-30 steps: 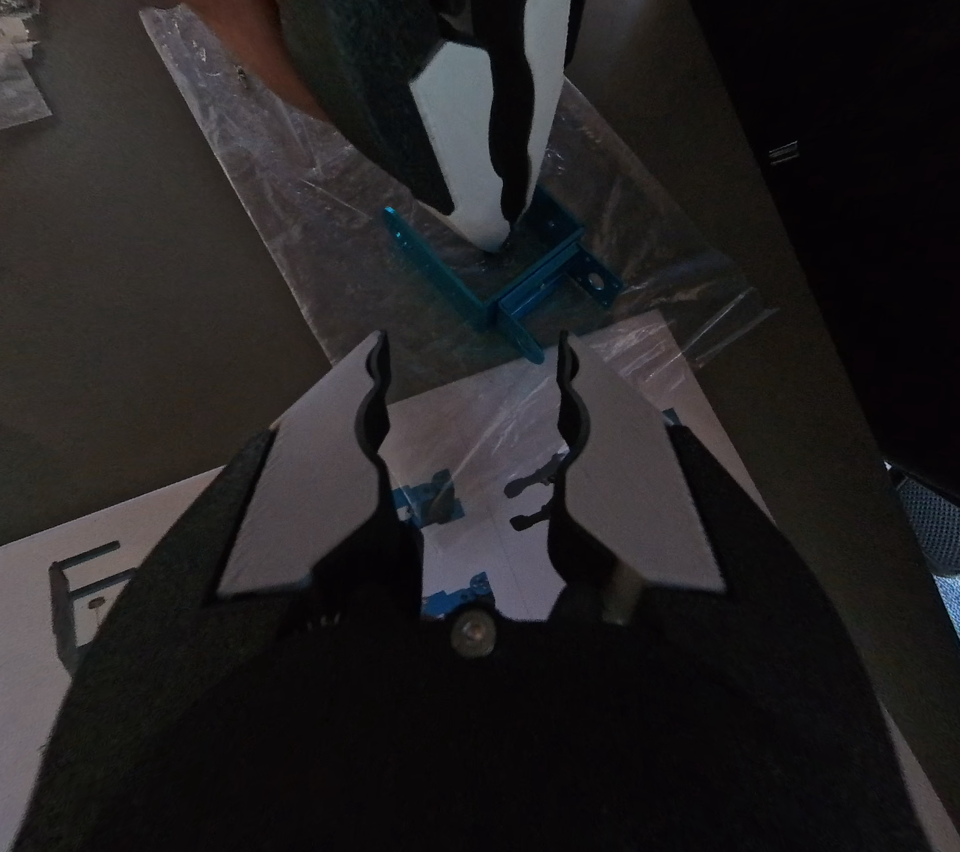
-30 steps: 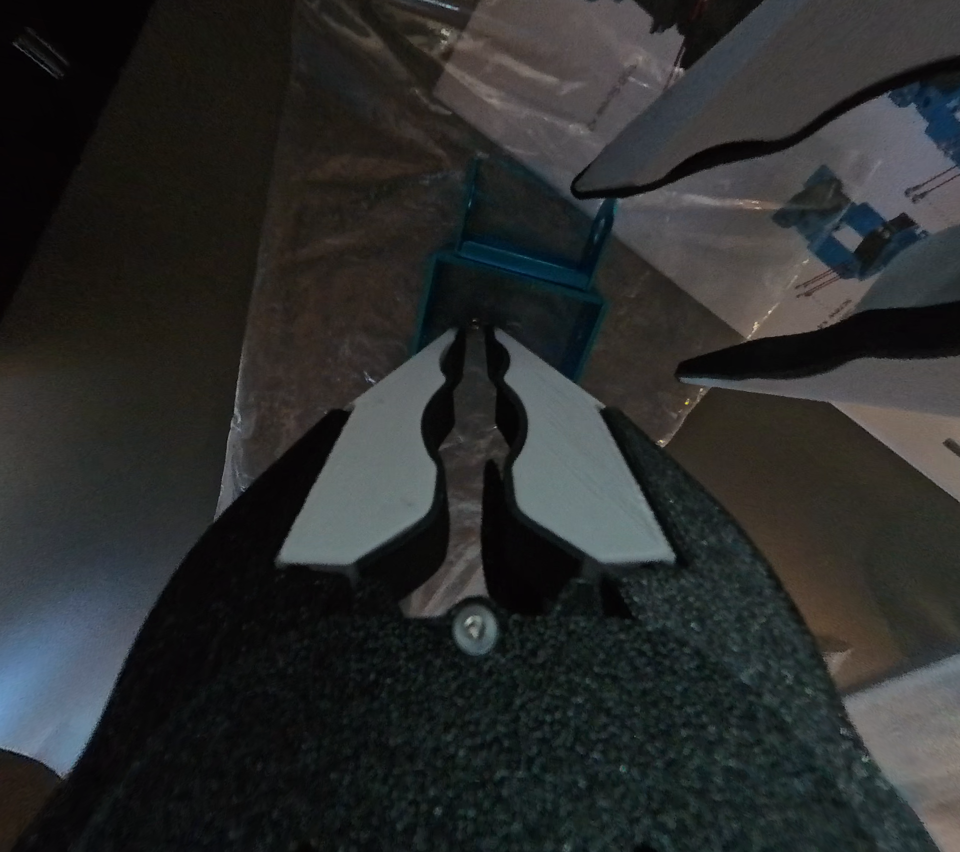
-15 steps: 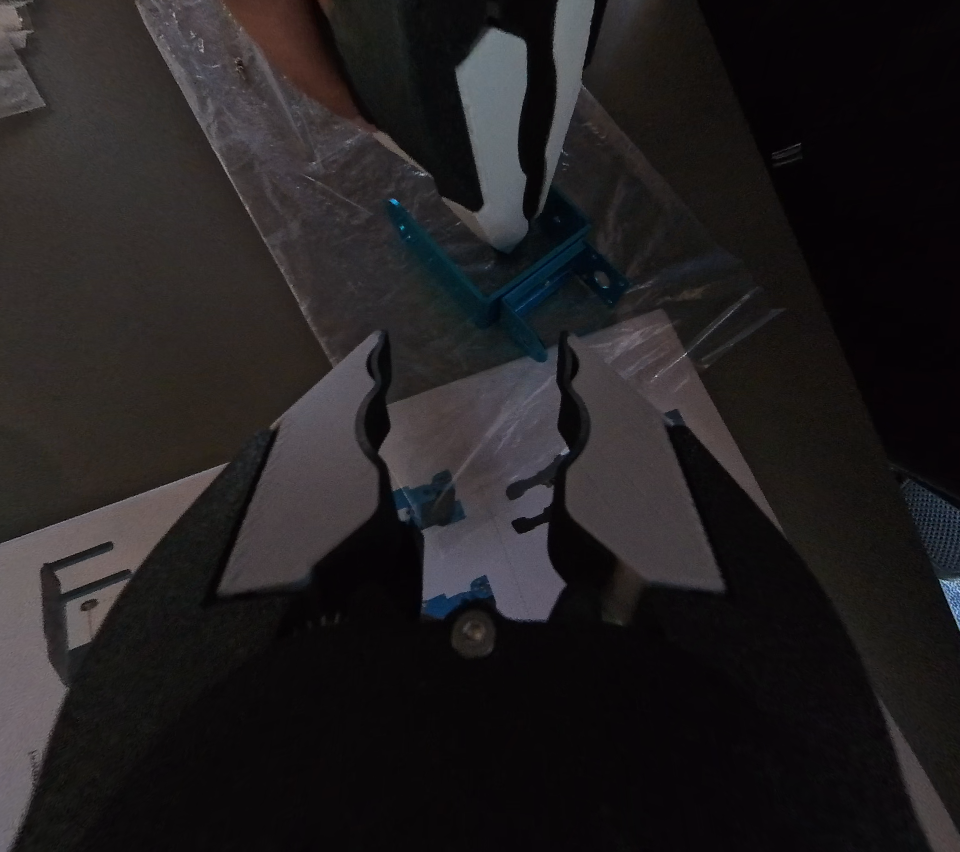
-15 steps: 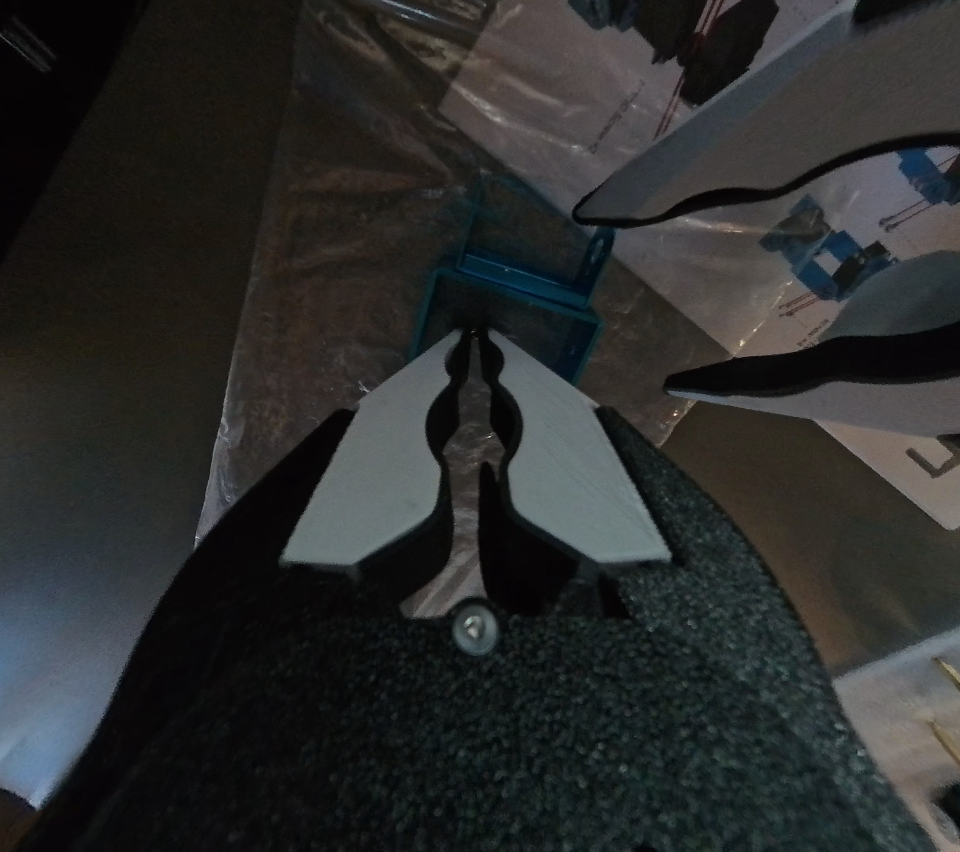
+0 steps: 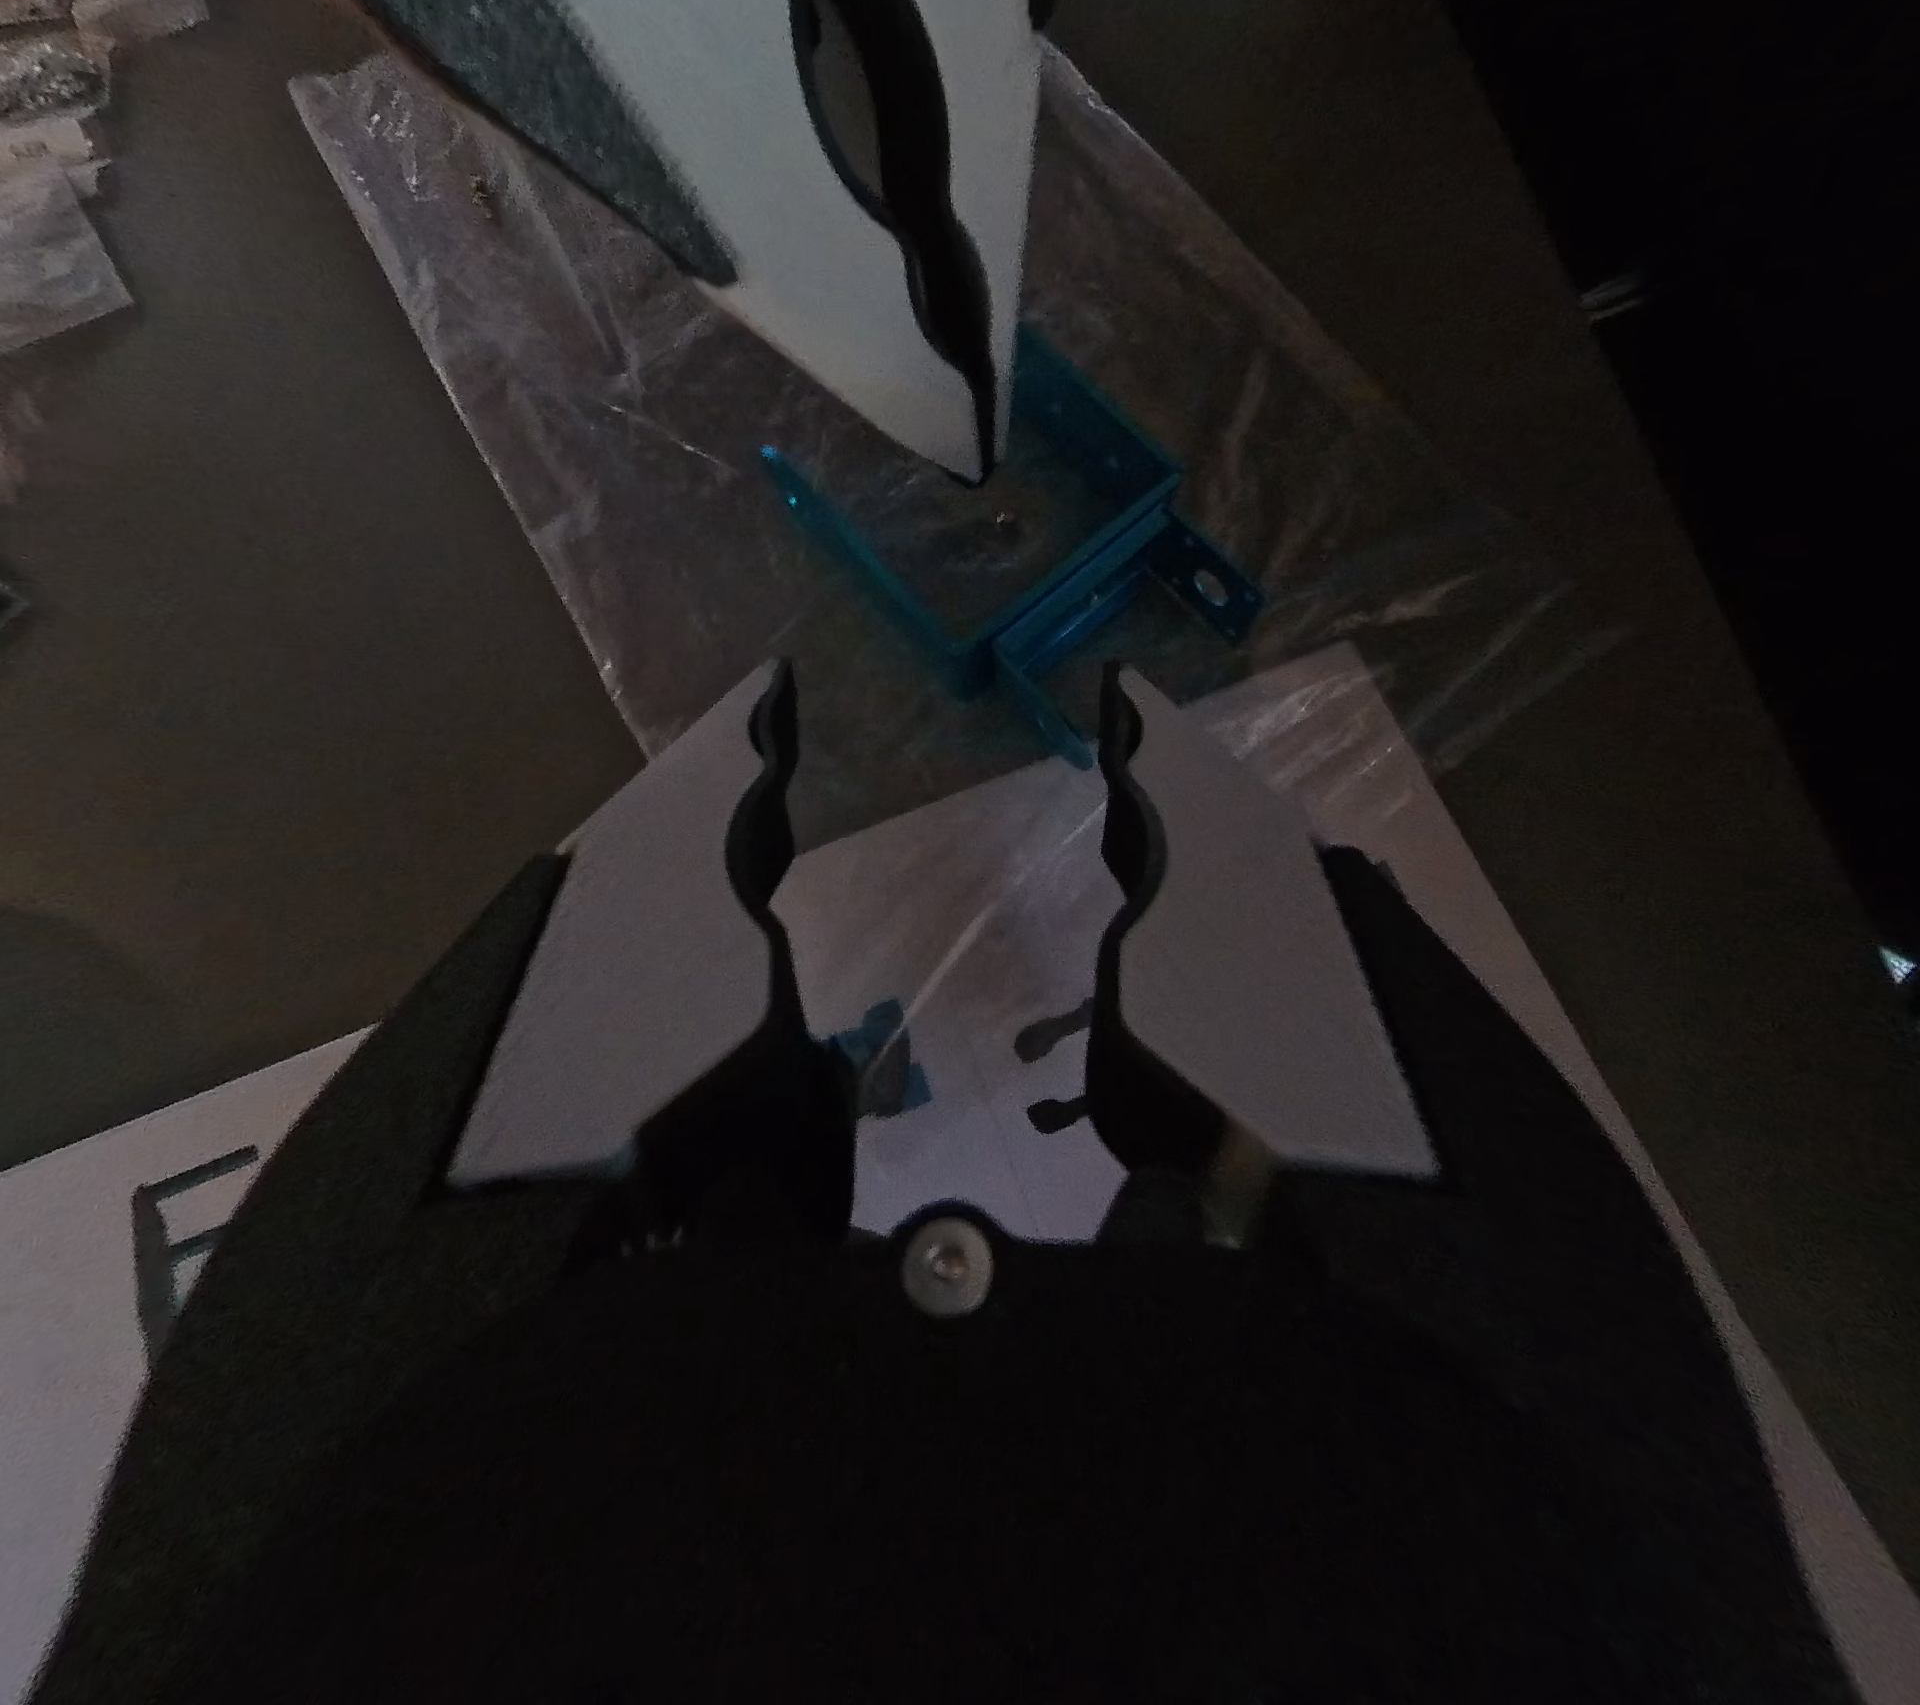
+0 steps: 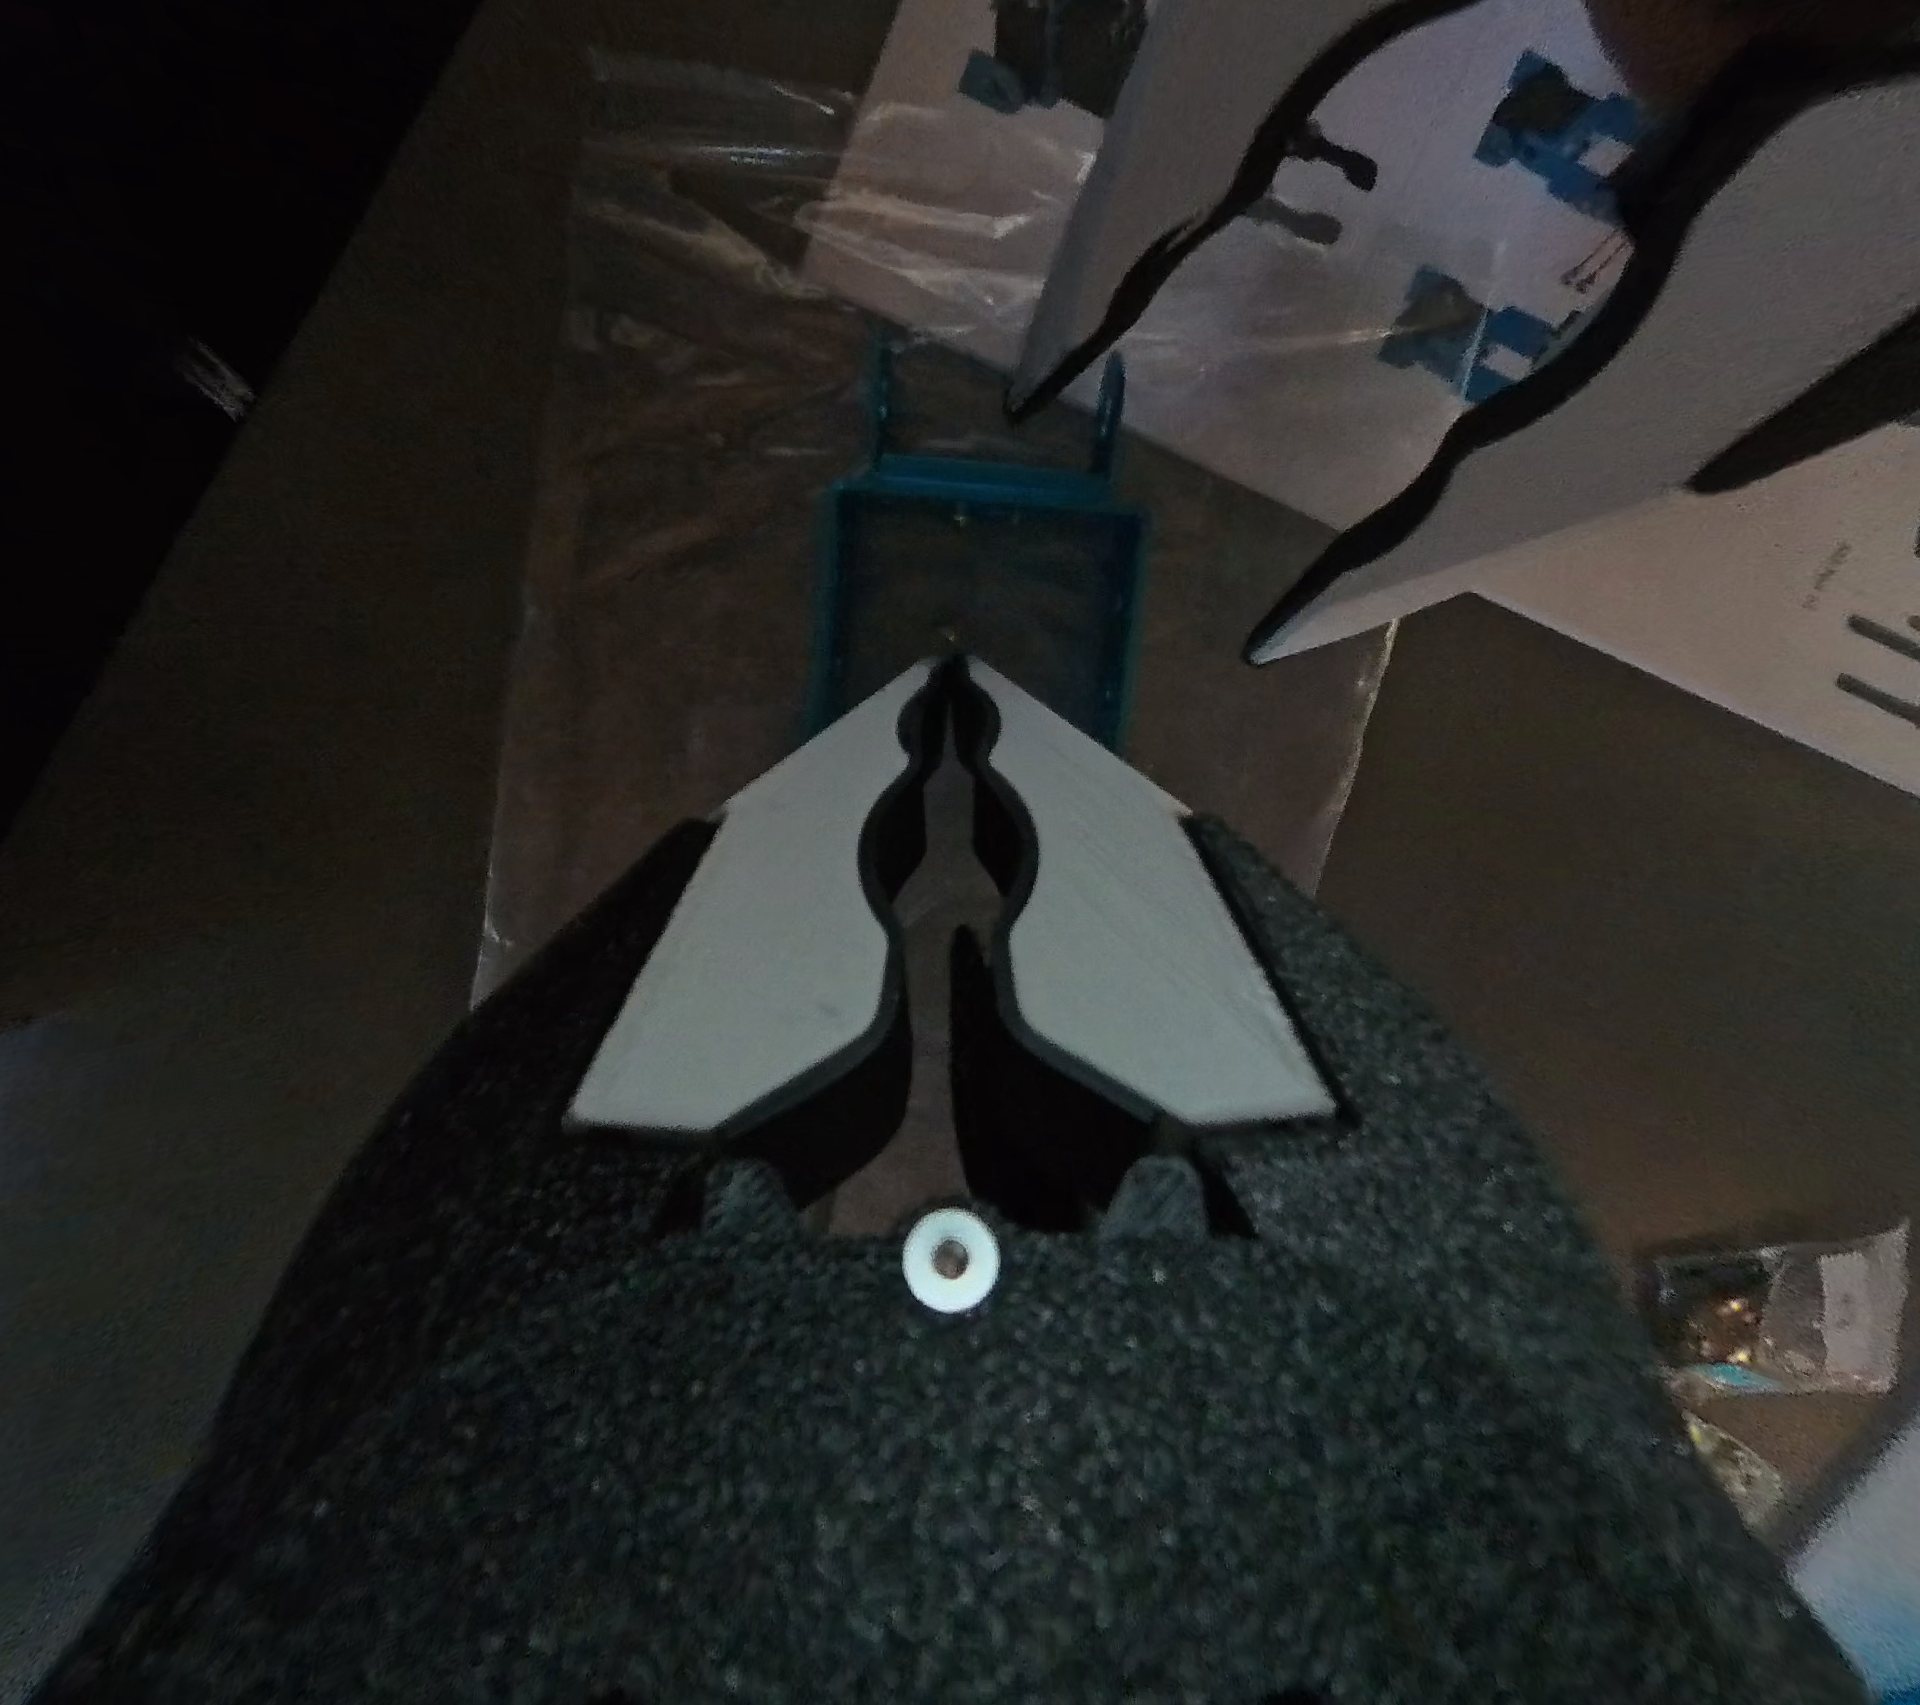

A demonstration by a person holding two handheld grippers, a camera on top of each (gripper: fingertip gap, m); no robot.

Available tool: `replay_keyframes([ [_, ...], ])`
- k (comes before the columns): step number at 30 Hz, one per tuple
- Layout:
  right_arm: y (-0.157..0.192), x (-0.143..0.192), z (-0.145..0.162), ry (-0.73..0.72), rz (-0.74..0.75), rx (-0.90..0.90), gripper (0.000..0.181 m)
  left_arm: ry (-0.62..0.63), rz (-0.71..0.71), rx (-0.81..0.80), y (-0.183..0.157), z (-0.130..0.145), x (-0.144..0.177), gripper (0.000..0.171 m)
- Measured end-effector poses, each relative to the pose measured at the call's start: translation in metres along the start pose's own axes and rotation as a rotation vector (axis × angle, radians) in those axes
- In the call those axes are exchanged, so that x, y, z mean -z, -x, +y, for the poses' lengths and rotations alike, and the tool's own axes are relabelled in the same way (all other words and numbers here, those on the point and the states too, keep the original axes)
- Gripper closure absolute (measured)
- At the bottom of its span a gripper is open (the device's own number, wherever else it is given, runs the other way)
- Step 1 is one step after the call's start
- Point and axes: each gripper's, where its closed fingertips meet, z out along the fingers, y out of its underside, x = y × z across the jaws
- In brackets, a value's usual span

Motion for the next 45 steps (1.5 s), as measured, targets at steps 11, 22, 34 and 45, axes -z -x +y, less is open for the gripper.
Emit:
replay_keyframes([
  [11, 0.0, -0.011, 0.001, 0.085, -0.017, 0.03, 0.173, -0.017, -0.004, 0.023, 0.004, -0.002, 0.003, 0.114],
  [22, 0.002, -0.015, 0.0, 0.089, -0.013, 0.046, 0.18, -0.01, -0.004, 0.014, 0.002, -0.001, 0.0, 0.114],
  [34, -0.01, -0.004, -0.011, -0.192, -0.054, -0.402, 0.18, -0.01, -0.05, -0.025, 0.005, -0.005, -0.002, 0.121],
  [45, -0.019, -0.001, -0.017, -0.428, -0.04, -0.683, 0.179, -0.016, -0.061, -0.053, 0.002, -0.008, -0.006, 0.13],
])
